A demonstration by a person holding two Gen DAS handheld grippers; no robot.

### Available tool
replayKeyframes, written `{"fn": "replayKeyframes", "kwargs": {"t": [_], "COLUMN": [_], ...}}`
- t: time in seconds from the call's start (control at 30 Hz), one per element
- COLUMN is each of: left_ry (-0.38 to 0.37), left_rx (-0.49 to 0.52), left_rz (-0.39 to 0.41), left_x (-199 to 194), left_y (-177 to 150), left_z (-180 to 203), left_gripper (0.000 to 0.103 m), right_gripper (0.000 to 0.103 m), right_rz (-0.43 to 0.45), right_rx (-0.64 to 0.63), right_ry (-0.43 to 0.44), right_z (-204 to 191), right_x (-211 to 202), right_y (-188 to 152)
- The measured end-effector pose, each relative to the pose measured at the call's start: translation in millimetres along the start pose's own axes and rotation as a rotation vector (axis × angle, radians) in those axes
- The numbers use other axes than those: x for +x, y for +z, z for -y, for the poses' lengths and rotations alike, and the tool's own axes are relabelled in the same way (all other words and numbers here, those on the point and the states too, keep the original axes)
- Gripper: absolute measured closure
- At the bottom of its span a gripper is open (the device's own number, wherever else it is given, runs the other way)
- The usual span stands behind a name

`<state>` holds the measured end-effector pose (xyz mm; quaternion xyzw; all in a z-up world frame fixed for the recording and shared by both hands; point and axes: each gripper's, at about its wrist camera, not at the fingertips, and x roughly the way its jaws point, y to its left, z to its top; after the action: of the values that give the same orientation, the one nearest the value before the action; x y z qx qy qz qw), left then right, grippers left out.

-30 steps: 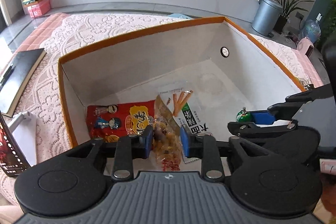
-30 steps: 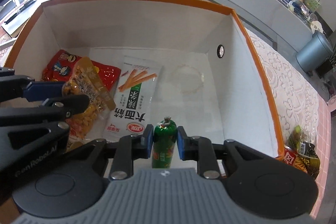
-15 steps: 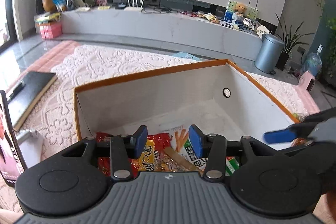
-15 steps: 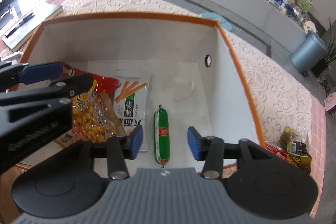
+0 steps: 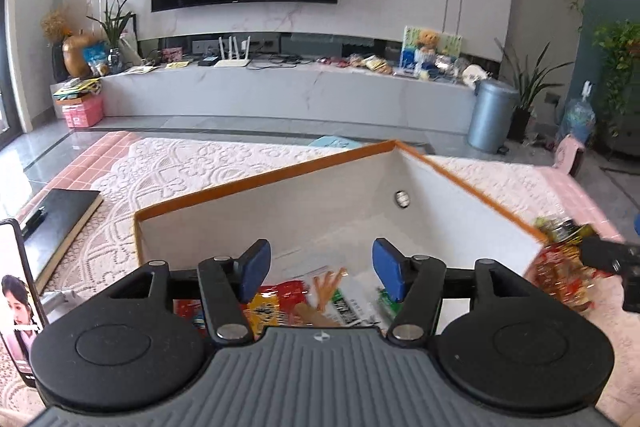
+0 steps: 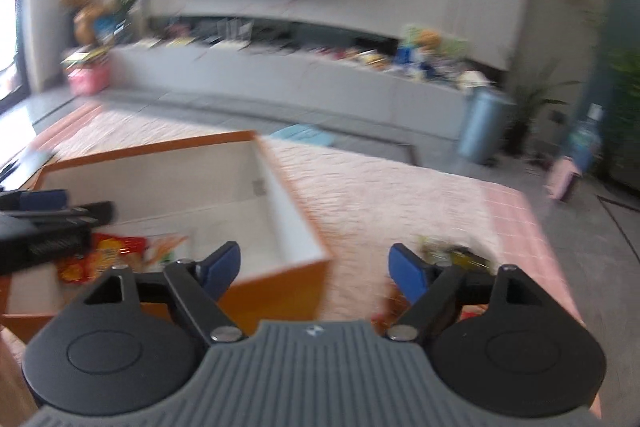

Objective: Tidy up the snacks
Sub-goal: 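Lift both tools out of the box toward the remaining snacks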

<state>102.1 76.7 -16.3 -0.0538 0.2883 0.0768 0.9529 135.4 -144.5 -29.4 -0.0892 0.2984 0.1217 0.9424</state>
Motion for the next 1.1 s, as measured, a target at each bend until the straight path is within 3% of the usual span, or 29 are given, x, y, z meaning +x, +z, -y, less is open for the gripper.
{"fn": "replayKeyframes", "kwargs": {"t": [0.17,0.37,0.67,0.83,1.1], "left_ry": [-0.034,-0.127,-0.306,-0.378,-0.39], "left_rx": [0.047,0.141,0.353,0.358,0.375], "left_rz": [-0.002,0.001,-0.048,-0.134,-0.189], "left_x": [-12.4,-30.5,-35.2,-13.0,15.2], "left_y": [-0.1,0.0,-11.3,-17.2,-27.9], "left_z": [19.0,58.8,134.4,157.5,182.9], "left_gripper": [0.033,0.033,0.037,0.044,0.057], "right_gripper": [0.019,0.019,0.02,0.029,0.038], "right_rz": [0.001,-0.034,-0.029,-0.081,-0.16], "right_rx": [0.09,0.157,0.204,0.244,0.33], "right_ry": [-0.079,-0.146,-0.133,-0.151,-0.103], "right_z": [37.2,67.6,113.1,138.3,170.5], "right_x": [-19.6,-25.2,-36.8,-32.1,-7.8], "right_y": [-33.1,-61.5,-78.9,-89.6,-101.3]}}
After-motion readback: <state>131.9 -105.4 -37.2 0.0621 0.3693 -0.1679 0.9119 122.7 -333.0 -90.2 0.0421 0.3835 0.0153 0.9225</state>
